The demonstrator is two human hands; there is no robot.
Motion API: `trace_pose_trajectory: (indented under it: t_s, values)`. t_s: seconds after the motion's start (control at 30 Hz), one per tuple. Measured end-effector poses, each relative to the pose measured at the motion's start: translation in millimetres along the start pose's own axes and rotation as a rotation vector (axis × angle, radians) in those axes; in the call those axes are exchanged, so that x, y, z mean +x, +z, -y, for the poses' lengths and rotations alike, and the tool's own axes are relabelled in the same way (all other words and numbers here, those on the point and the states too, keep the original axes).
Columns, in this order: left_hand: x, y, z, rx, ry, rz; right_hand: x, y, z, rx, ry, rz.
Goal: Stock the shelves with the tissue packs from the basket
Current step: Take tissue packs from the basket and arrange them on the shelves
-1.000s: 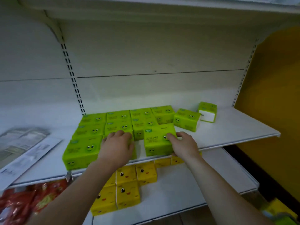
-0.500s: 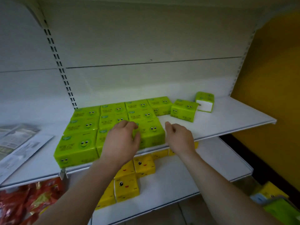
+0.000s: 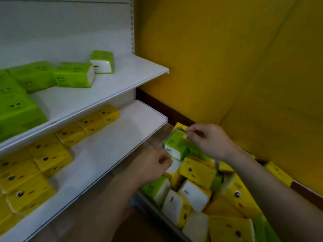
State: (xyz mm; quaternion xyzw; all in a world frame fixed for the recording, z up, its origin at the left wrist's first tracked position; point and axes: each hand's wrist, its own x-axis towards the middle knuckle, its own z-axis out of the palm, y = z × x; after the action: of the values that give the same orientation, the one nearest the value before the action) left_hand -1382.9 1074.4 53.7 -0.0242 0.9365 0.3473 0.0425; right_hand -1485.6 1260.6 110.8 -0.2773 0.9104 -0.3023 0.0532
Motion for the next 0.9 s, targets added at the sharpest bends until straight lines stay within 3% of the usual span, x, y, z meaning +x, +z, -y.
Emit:
trace_pose_trajectory:
  t_s: [0.13,0.33,0.47,0.6,0.7,0.8,0.87,0.9]
  values:
    - [10.9,45.7,-14.0,-0.073,-0.023,0.151,-32.3,-14.1,-41.8,-0.191,0.11,-0.151]
    - [13.8,72.9,-15.0,-0.099,-0.114,0.3,-60.0,37.5,-79.5,-0.591,0.282,0.369]
    - [9.9,69.1,-8.9,-0.105,-0.135,0.307,-69.7,64.9,-93.1,-0.652,0.331,0.442]
    - [8.1,63.0,1.1,-0.162,-0.169,0.254,-70.5,58.0,-76.1,-0.734,0.265,0.381]
    - [9.4,59.5,4.6,-0.212,-0.219,0.176,-80.6,43.6,-57.7,-0.689,0.091,0.2]
    - [6.1,47.9,0.2,-0.646,-0.376,0.197,-98.6,38.3,-49.5,-0.549,-0.182,-0.089]
    - [0.9,34.7,-4.0,-1.032,-0.478,0.271,-105.2,46.4,-50.1,-0.463,-0.346,-0.167]
    - [-2.1,29.3,-3.3,-1.112,-0.46,0.25,-105.5,50.9,-49.7,-0.437,-0.402,-0.187]
